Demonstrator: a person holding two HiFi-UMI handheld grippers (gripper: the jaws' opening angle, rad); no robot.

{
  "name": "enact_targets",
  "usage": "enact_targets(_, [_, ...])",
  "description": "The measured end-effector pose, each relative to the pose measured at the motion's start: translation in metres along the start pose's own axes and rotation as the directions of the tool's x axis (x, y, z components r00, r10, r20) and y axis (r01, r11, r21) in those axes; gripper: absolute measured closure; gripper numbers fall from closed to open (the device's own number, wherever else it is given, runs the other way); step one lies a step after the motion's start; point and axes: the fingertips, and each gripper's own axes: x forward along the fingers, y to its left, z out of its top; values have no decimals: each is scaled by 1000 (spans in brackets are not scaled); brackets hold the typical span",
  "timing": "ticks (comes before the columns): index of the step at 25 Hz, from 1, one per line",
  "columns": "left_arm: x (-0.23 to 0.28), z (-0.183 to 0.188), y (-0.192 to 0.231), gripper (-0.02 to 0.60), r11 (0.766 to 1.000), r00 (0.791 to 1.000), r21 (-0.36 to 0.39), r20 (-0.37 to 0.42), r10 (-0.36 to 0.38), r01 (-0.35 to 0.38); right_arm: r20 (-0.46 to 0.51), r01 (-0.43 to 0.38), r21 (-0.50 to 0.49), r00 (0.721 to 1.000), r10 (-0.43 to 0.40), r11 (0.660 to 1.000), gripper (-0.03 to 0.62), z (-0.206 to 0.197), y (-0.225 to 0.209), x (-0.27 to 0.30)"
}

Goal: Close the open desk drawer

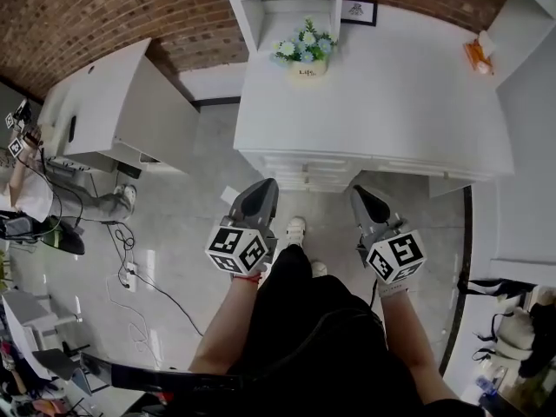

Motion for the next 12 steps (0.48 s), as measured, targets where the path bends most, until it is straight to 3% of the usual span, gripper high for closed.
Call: enact_targets(12, [-32, 7, -24, 578, 999, 999, 36, 44, 9, -10, 21, -42, -49, 999, 44, 998, 592, 8, 25, -20])
